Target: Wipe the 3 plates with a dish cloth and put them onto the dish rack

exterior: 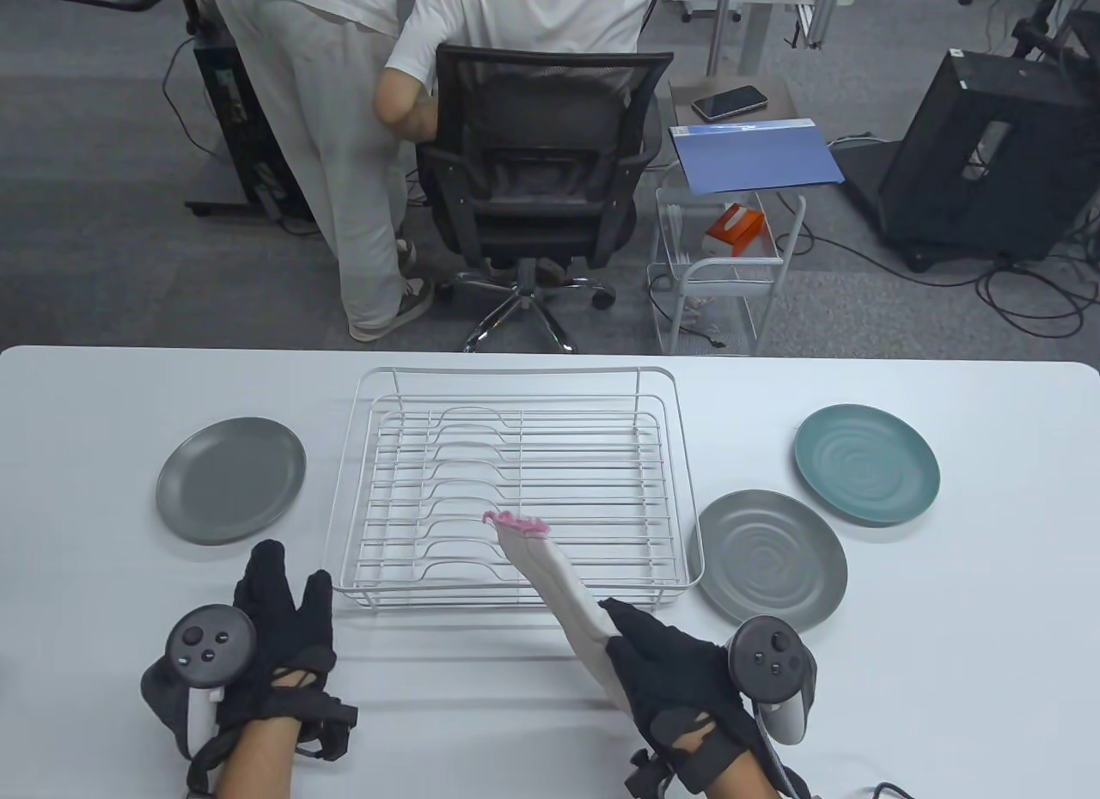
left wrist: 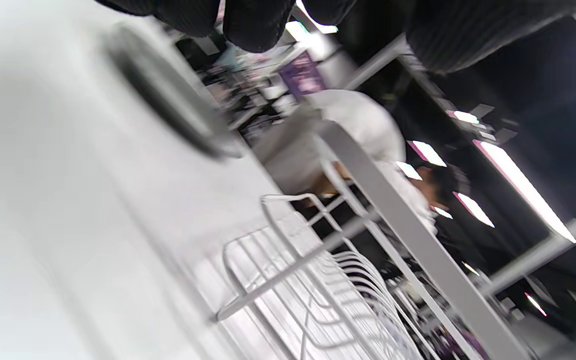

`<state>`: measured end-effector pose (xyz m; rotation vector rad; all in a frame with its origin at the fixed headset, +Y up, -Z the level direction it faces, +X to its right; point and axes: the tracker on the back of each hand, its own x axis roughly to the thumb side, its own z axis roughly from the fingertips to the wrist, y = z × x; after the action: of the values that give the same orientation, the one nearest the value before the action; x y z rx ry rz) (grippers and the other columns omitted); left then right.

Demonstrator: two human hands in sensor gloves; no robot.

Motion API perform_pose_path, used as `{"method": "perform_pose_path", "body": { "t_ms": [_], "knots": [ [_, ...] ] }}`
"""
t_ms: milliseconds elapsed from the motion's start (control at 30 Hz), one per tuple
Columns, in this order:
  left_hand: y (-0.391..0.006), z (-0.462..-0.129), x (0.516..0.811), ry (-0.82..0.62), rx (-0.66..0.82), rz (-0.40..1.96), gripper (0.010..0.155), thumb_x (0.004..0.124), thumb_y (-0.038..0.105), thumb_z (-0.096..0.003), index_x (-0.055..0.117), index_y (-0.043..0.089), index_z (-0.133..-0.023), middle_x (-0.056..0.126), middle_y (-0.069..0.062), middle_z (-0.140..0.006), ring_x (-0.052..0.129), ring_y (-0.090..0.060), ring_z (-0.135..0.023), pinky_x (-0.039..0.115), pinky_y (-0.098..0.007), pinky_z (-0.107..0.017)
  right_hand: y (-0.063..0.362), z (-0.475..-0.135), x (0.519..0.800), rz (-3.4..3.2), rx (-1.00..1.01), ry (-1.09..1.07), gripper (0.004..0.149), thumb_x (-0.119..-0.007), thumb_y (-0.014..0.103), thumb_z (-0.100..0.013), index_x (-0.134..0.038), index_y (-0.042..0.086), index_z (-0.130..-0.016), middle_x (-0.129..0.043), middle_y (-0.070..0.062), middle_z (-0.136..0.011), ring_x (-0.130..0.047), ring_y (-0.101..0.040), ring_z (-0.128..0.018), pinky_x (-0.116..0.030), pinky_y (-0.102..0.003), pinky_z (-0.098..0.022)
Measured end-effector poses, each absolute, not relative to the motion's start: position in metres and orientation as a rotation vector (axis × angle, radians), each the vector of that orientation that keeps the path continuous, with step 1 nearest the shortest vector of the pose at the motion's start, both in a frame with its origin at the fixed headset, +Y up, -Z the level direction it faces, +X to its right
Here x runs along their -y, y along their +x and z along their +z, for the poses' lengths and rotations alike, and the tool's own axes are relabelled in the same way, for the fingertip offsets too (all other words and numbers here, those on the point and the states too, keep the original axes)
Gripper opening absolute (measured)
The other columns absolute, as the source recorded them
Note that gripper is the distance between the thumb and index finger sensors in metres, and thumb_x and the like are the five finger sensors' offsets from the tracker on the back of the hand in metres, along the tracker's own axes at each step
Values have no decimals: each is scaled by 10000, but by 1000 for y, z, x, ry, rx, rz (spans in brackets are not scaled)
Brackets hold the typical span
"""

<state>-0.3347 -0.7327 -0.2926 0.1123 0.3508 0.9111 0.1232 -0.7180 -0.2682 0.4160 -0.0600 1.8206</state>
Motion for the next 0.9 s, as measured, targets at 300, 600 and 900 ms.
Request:
{"method": "perform_pose_path", "body": {
  "t_ms": [300,600,900],
  "knots": [
    [-407,-327,734,-45,-744,673,746,738,589,-558,454,138,-1080,661,-205,-1065,825,-422,-861,656,-584,-622,133,-269,718,1809,96,386,541,-743,350,-467,-778,-4,-874,-741,-301,-879,-731,-523,-766,-608,-663,-542],
    [-452,-358,748,-205,-944,506,628,755,667,-562,699,205,-983,986,-64,-749,1052,-196,-509,844,-427,-451,126,-266,718,1851,98,426,539,-744,348,-466,-783,-7,-869,-743,-301,-876,-729,-524,-766,-604,-665,-543],
    [-460,-404,747,-246,-1011,323,630,711,731,-555,765,230,-933,1007,-33,-665,1050,-188,-427,861,-399,-418,124,-263,717,1861,100,436,537,-748,341,-465,-785,-11,-868,-741,-303,-878,-723,-525,-770,-597,-668,-546]
  ]
}}
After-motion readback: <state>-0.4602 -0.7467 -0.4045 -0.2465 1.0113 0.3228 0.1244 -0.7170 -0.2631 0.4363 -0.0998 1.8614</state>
